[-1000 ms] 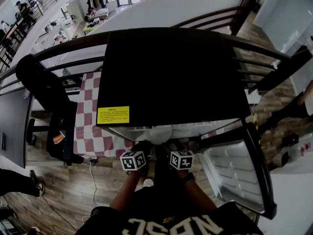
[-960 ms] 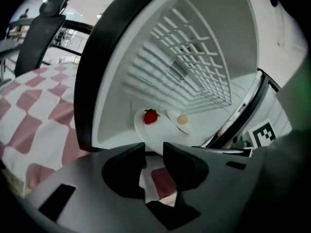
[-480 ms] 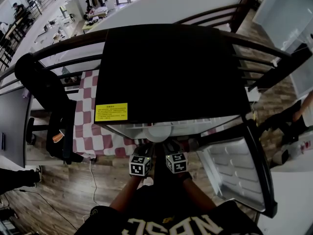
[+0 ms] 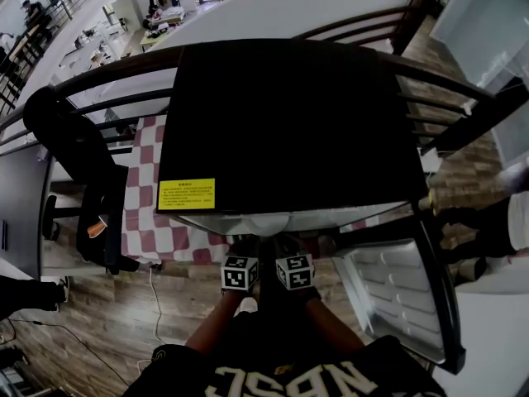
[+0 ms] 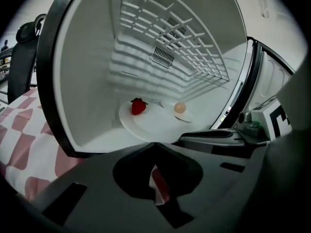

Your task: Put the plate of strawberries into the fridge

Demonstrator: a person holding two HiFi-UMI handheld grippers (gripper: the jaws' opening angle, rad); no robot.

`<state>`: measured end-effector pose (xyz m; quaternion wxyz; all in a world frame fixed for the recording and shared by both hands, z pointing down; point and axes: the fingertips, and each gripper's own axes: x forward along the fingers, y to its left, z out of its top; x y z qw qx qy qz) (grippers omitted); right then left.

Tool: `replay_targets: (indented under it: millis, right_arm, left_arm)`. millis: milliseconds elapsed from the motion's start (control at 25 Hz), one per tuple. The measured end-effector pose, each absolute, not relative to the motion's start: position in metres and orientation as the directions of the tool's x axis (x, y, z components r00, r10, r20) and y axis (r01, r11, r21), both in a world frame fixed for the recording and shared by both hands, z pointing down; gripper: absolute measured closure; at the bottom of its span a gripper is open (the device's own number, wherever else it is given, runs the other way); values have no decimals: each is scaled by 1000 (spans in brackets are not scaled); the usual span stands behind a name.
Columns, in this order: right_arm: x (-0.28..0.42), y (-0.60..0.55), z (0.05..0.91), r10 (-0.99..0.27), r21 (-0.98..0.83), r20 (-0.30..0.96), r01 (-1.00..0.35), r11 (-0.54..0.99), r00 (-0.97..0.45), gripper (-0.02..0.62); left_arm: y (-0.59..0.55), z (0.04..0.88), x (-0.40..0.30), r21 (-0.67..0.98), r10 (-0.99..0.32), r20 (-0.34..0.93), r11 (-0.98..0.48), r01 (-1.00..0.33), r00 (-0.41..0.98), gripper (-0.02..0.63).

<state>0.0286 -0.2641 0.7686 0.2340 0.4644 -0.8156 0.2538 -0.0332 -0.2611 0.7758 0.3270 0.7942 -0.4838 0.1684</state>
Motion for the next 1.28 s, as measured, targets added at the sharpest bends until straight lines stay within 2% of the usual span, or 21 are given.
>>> replay_targets:
  millis: [880,1120,1280]
  right_arm:
    - [20,-317,769,-662,-211,624,-906,368,-414,540]
    - [30,-290,734,-719,-233,574,-920,316,-393,540]
    - [29,-244,691,-778,-251,491,-919,305,-392,551]
  left_arm:
    - [-300,764,-41,404,-663,610,-211,-890,434,586]
    - [-271,725,-47,395,-709,535,-271,-878,460,586]
    - [-232,681,-54,379,-745,448,-342,-860,494,586]
